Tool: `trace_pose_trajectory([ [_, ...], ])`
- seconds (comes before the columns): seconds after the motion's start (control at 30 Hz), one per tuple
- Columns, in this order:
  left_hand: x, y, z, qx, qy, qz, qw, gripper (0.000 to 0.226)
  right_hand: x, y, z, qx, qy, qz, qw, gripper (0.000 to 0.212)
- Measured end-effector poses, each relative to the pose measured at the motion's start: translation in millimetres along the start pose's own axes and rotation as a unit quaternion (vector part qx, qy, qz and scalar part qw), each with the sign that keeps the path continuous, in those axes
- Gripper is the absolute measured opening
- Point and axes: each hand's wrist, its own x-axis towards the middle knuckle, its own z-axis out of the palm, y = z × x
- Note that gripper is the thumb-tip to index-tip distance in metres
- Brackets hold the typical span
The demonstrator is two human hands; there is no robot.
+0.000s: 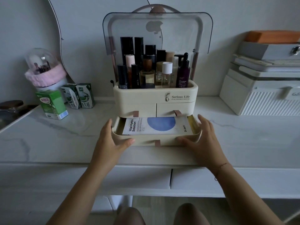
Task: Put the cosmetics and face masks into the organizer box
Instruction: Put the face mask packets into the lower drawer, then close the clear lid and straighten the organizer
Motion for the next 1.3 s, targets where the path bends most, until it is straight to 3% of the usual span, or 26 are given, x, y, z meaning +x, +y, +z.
trace_pose_trajectory([
  [0.07,5,-4,-2,-0.042,-0.022,-0.029,0.998,0.084,7,4,0,0.022,-0.016,0.041,0.999,0.096],
  [0.17,14,0,-1,-0.056,-0.026,-0.012,0.998,0.038,18,7,3,0.025,-0.020,0.055,0.998,0.082],
  [0.27,26,6,4,-0.030,-0.025,-0.013,0.999,0.029,31,7,5,0.047,-0.025,0.058,0.997,0.049],
  [0.33,35,11,8,0.001,-0.020,-0.016,1.000,0.025,41,7,7,0.046,-0.033,0.058,0.997,0.039],
  [0.53,49,11,16,0.023,-0.021,-0.015,0.999,0.032,57,11,10,0.044,-0.040,0.046,0.997,0.035],
  [0.87,50,6,19,0.004,0.020,-0.015,1.000,0.027,64,18,12,0.013,0.018,0.037,0.999,0.032],
  [1.2,46,1,22,-0.013,0.004,-0.037,0.999,0.039,55,16,15,0.058,-0.004,0.062,0.996,0.042],
  [1.3,47,6,22,-0.065,-0.017,-0.043,0.997,0.055,54,11,14,0.078,-0.003,0.083,0.993,0.061],
])
